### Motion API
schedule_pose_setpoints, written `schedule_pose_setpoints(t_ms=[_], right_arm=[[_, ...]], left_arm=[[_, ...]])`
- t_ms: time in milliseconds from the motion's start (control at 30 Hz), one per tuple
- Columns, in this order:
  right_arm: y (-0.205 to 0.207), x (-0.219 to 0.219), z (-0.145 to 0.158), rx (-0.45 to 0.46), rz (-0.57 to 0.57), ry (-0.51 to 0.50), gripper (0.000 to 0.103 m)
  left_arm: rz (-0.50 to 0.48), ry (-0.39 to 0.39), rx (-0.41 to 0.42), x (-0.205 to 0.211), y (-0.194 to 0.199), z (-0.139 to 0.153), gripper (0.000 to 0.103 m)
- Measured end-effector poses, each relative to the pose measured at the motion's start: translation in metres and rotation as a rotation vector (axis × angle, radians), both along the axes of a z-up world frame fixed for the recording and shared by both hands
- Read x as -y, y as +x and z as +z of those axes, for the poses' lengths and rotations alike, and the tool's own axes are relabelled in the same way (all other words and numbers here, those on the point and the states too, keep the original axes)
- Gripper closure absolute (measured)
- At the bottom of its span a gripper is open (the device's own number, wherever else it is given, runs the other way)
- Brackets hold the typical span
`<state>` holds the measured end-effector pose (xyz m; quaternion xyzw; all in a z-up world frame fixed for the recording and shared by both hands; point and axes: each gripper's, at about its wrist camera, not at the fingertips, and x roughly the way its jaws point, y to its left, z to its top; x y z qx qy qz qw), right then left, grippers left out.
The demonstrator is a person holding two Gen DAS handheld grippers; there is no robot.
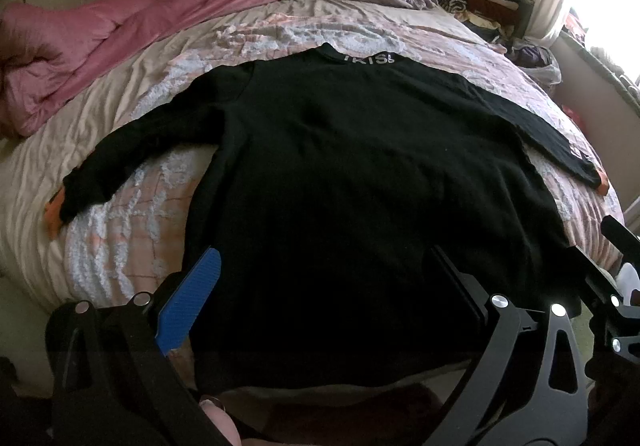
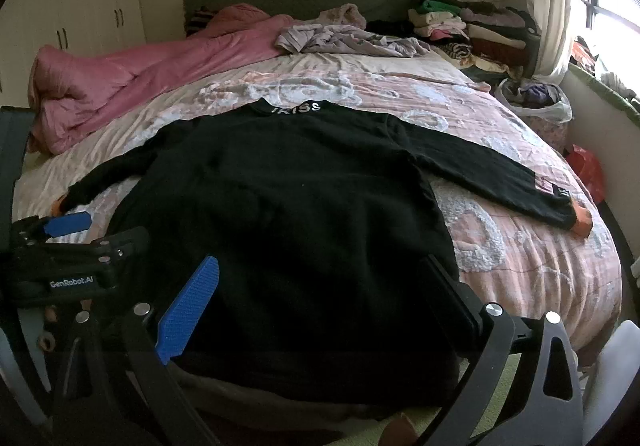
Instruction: Fold small clothes
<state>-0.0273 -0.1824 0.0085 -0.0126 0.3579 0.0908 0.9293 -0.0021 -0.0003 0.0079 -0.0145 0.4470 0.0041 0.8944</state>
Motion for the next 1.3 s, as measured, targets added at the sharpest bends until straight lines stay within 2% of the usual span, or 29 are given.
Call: schedule_pose_setpoints(t_ms=[1300], right_arm=[[0.0028,-0.0012,-0.0005,0.005,0.004,-0.012,0.004]], left_arm=[[0.003,-0.002,0.009,-0.0049,0.0005,0.0004,0.009]])
